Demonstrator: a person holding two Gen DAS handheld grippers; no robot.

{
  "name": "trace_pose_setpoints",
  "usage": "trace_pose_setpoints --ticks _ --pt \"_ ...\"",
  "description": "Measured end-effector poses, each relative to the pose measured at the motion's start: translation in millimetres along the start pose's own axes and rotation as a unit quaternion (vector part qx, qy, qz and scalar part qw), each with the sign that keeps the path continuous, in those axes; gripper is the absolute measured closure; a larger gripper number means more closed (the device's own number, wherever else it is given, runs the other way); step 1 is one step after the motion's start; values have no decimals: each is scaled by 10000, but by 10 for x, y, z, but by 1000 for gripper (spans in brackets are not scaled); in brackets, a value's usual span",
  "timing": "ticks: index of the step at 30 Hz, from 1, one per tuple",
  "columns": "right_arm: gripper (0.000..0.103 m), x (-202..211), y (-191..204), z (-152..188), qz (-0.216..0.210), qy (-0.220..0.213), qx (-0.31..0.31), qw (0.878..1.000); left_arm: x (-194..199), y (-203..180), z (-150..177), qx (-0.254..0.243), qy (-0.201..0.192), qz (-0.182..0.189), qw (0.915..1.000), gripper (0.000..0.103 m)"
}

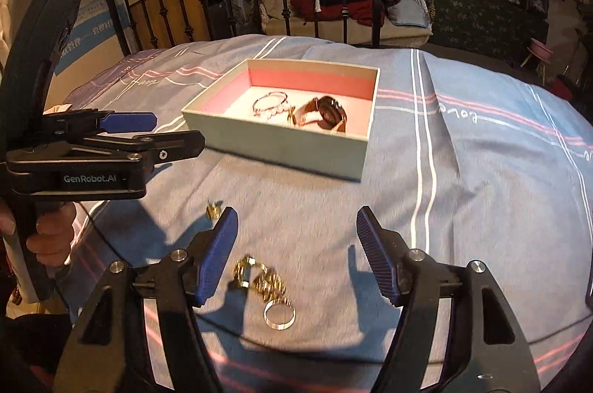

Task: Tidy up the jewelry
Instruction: 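Grasp a gold pendant with the left gripper while the right gripper grasps gold rings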

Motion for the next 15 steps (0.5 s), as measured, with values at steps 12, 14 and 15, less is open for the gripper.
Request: trace_pose_setpoints --ticks 12,14,15 --pt "36 151 83 448 -43 35 11 10000 -44 -385 585 -583 214 145 9980 37" --pt "36 141 91 472 -18 57 50 10000 -93 -431 614 -742 273 204 9967 50" --pt "36 135 96 481 -5 70 67 10000 -105 -451 625 -803 263 232 9962 53"
Point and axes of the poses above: each gripper's, at about its wrist camera, not at the fingertips, and x roughly against the way its jaws point, y to its left, z to its underside, the point moved 9 cm from there along -x, roughly the way its jaws point, and after that the axes turned 6 degrees about -y, right-handed, at the moved point
